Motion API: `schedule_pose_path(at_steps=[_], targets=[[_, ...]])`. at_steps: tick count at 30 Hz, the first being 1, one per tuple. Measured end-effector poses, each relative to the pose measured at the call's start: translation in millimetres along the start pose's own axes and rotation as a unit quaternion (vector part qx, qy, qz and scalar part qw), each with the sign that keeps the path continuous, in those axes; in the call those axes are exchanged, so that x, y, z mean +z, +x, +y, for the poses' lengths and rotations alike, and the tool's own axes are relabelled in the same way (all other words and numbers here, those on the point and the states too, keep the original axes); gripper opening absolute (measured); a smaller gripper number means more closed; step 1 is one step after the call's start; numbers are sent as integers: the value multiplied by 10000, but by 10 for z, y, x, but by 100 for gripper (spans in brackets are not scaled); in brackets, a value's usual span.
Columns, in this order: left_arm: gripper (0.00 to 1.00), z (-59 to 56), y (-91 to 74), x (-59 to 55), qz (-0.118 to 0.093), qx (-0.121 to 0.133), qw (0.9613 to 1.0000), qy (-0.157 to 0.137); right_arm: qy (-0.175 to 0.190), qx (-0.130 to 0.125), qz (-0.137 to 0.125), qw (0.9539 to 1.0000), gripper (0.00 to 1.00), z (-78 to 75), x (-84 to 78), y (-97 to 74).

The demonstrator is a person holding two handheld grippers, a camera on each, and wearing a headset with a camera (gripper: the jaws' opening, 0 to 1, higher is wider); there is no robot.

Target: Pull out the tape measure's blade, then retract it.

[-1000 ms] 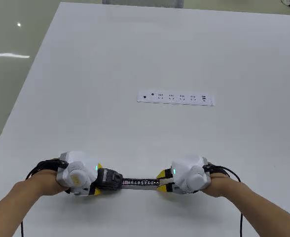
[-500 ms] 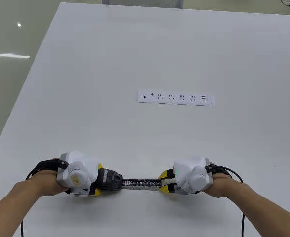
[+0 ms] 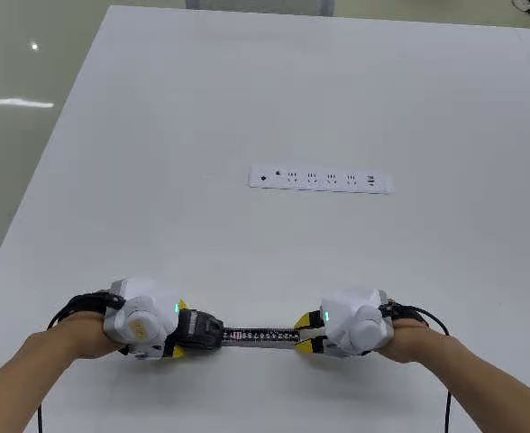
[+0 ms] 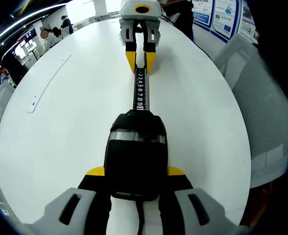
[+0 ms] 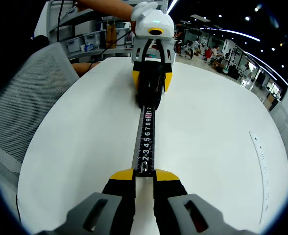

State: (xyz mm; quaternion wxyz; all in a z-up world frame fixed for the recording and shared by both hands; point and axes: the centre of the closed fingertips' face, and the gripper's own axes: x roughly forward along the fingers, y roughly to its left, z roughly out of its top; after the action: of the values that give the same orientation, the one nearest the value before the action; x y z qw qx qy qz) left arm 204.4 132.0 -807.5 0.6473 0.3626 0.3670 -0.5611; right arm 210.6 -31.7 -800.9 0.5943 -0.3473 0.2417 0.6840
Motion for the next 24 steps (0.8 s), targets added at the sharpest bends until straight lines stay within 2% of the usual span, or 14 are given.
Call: schedule_pose_path(at_steps=[24], targets=[[32,2,0,10,19,14,10000,9,1,-12,35,10000,12,7,-74,-66]])
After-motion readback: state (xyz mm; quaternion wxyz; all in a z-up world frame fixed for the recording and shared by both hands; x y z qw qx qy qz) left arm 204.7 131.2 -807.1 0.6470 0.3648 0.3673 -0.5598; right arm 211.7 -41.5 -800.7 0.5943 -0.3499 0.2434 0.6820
